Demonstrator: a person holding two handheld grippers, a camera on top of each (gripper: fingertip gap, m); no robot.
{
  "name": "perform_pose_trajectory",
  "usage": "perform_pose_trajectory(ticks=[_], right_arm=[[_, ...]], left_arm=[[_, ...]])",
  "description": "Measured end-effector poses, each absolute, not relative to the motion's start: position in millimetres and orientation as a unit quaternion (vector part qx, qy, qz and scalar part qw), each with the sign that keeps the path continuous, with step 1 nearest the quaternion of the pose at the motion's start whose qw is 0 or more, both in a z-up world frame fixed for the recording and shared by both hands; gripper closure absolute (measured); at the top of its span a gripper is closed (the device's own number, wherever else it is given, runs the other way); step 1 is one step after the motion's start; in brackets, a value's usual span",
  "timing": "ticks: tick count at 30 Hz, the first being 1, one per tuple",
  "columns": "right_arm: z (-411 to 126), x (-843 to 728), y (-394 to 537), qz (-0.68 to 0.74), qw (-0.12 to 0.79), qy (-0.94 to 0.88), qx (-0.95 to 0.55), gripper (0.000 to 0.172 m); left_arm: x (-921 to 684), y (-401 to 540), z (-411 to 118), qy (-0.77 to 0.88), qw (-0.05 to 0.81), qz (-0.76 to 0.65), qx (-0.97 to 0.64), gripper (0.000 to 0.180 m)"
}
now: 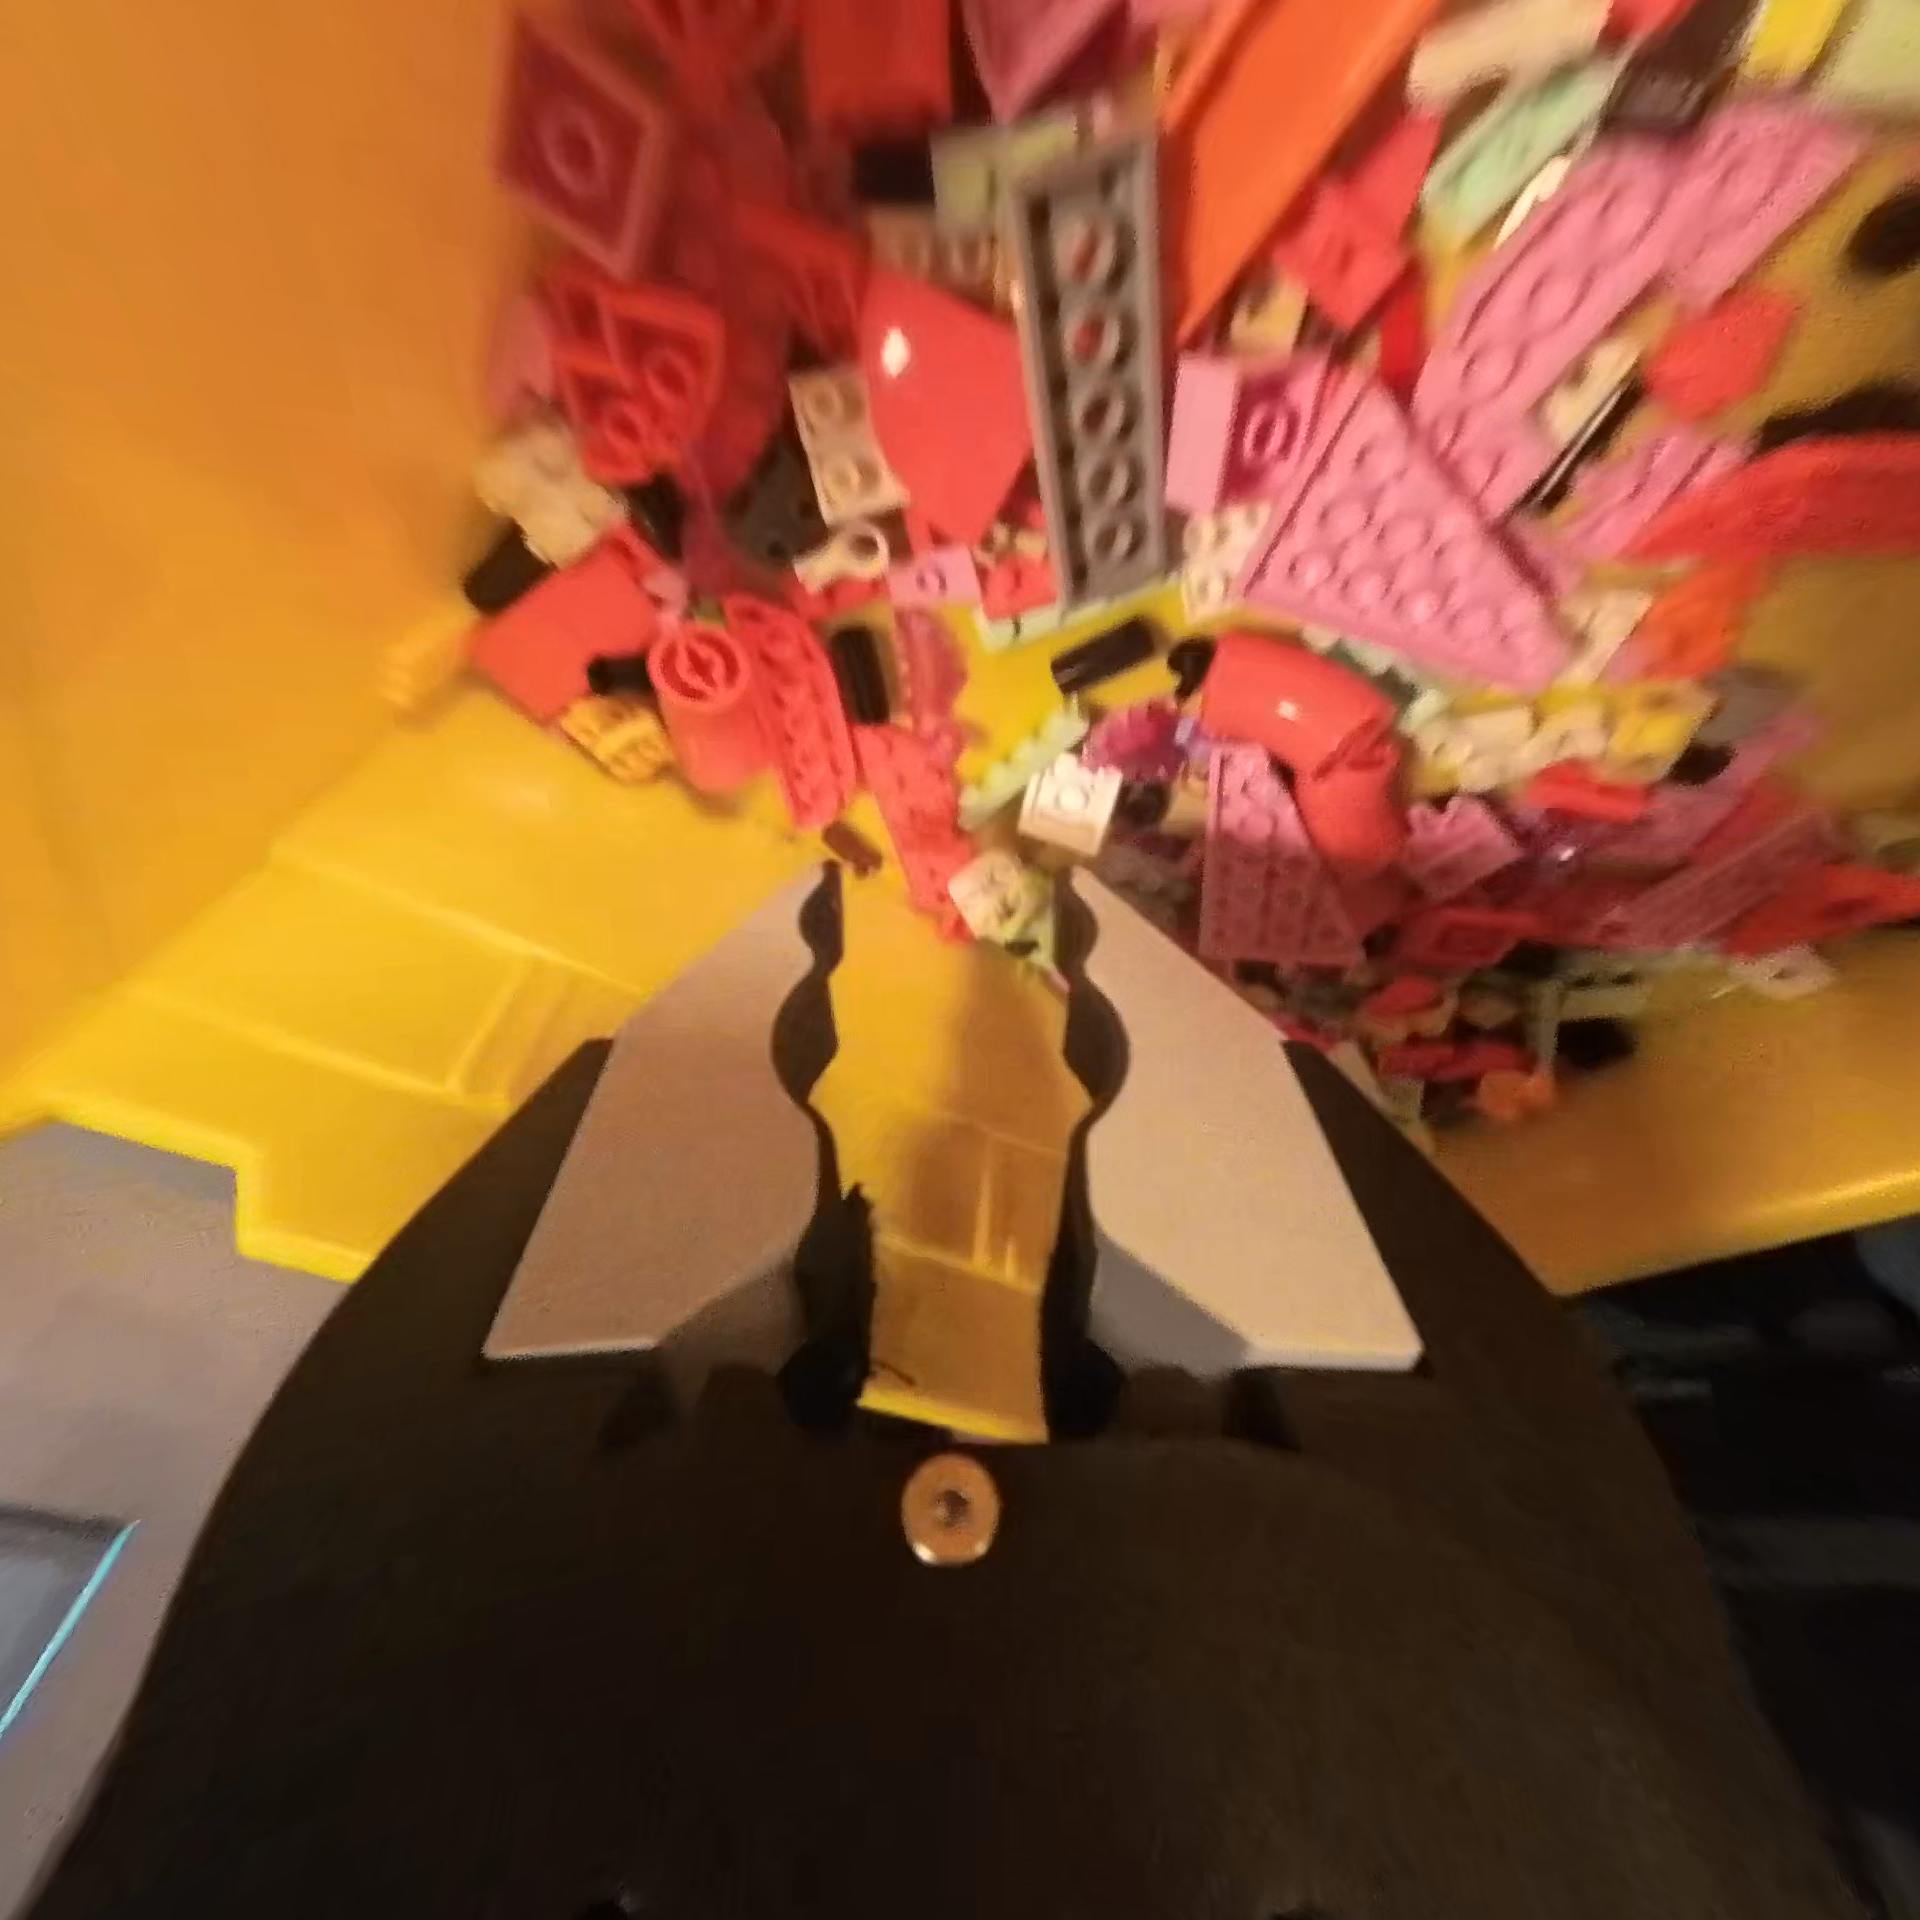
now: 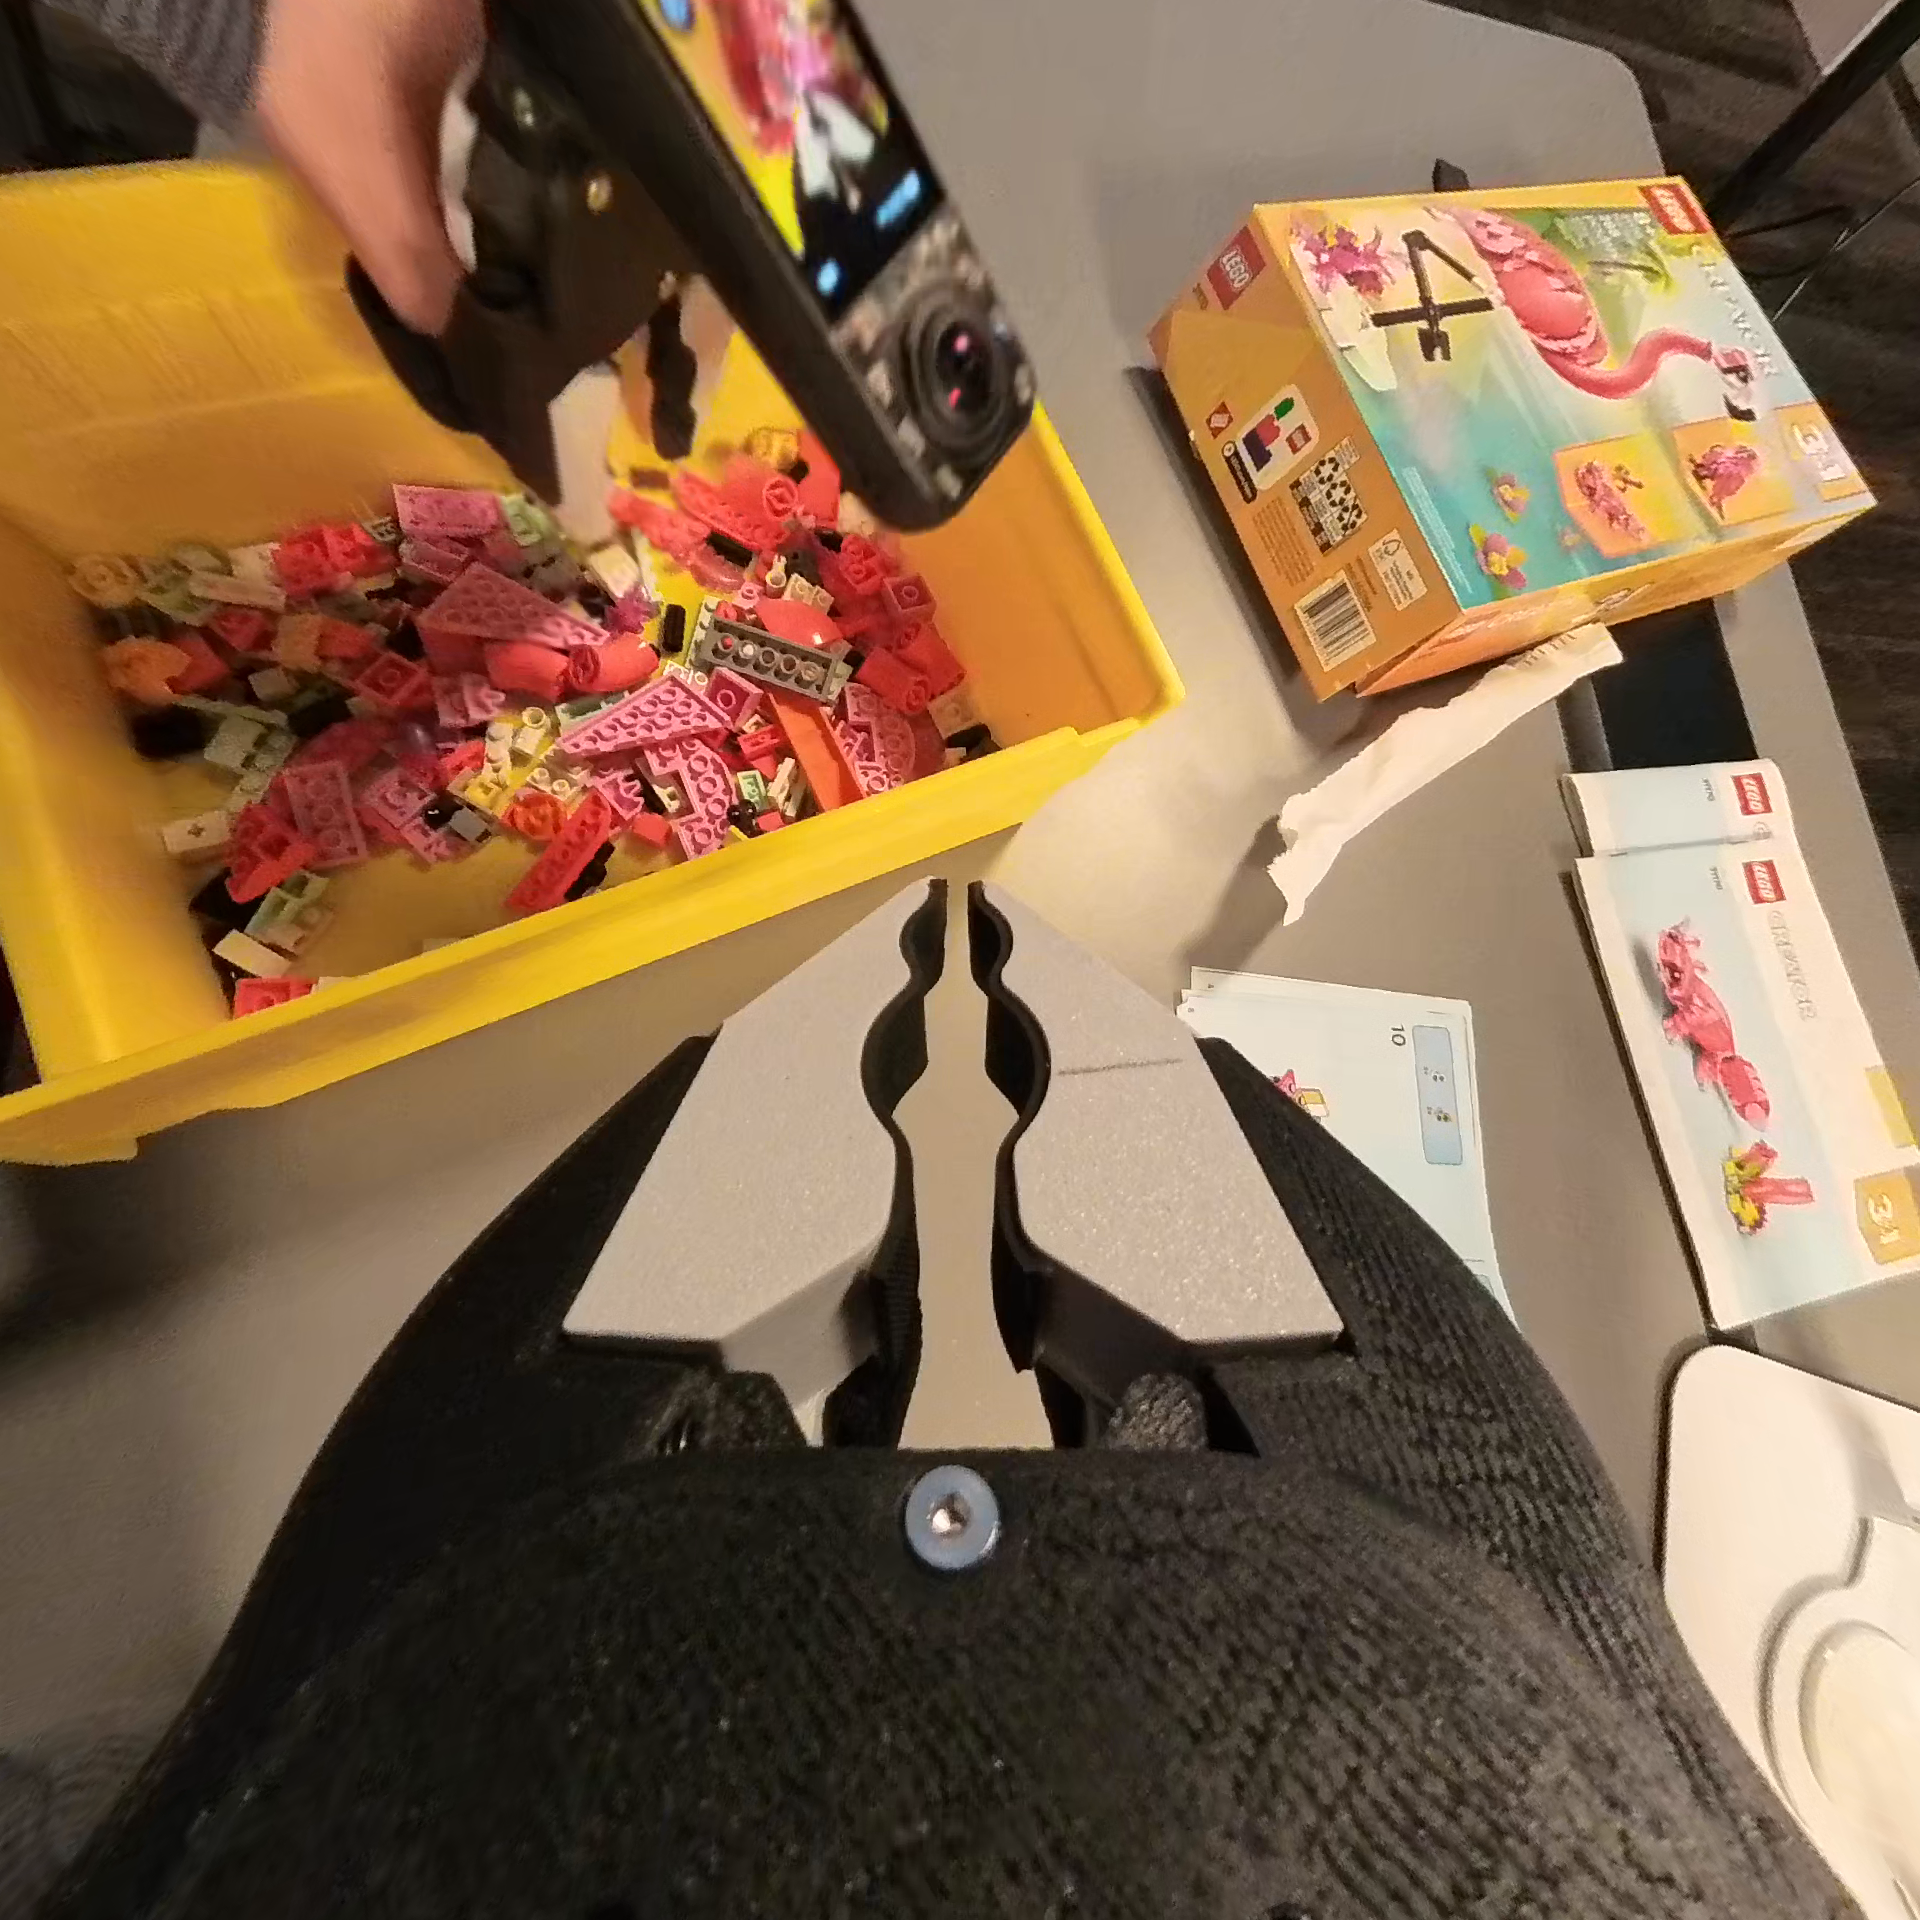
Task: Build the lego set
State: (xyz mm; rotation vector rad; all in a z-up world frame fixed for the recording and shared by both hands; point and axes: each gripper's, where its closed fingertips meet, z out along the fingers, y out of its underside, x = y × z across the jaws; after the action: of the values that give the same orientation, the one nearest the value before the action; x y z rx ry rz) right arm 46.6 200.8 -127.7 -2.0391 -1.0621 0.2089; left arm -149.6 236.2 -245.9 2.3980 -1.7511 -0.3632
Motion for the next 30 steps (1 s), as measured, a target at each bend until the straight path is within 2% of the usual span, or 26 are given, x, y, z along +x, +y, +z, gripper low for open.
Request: perform_pose_trajectory(ticks=[1, 3, 6, 9, 12, 15, 22, 25, 28, 30], right_arm=[[-127, 47, 201, 0.082, 0.405, -0.421, -0.808, 0.170], [-127, 46, 201, 0.082, 0.407, -0.421, -0.807, 0.170], [-126, 45, 201, 0.081, 0.408, -0.423, -0.805, 0.169], [-126, 44, 201, 0.080, 0.408, -0.424, -0.804, 0.169], [-126, 43, 201, 0.078, 0.408, -0.425, -0.804, 0.169], [-126, 44, 201, 0.077, 0.408, -0.425, -0.804, 0.169], [-124, 43, 201, 0.075, 0.412, -0.427, -0.802, 0.169], [-124, 42, 201, 0.075, 0.411, -0.428, -0.801, 0.169], [-125, 41, 201, 0.074, 0.410, -0.430, -0.801, 0.168], [-124, 41, 201, 0.074, 0.410, -0.430, -0.801, 0.169]], left_arm=[[-153, 231, -247, -0.590, 0.090, -0.126, 0.792, 0.139], [-155, 218, -249, -0.602, 0.122, -0.119, 0.780, 0.123], [-158, 213, -253, -0.610, 0.138, -0.126, 0.770, 0.119], [-156, 208, -258, -0.613, 0.151, -0.110, 0.767, 0.123], [-148, 206, -258, -0.629, 0.140, -0.090, 0.759, 0.151], [-138, 210, -257, -0.635, 0.112, -0.081, 0.760, 0.157], [-109, 211, -257, -0.641, 0.061, -0.013, 0.765, 0.159], [-90, 208, -255, -0.634, 0.033, 0.042, 0.771, 0.172], [-85, 204, -255, -0.631, 0.031, 0.064, 0.773, 0.172], [-85, 198, -254, -0.632, 0.038, 0.077, 0.770, 0.158]])
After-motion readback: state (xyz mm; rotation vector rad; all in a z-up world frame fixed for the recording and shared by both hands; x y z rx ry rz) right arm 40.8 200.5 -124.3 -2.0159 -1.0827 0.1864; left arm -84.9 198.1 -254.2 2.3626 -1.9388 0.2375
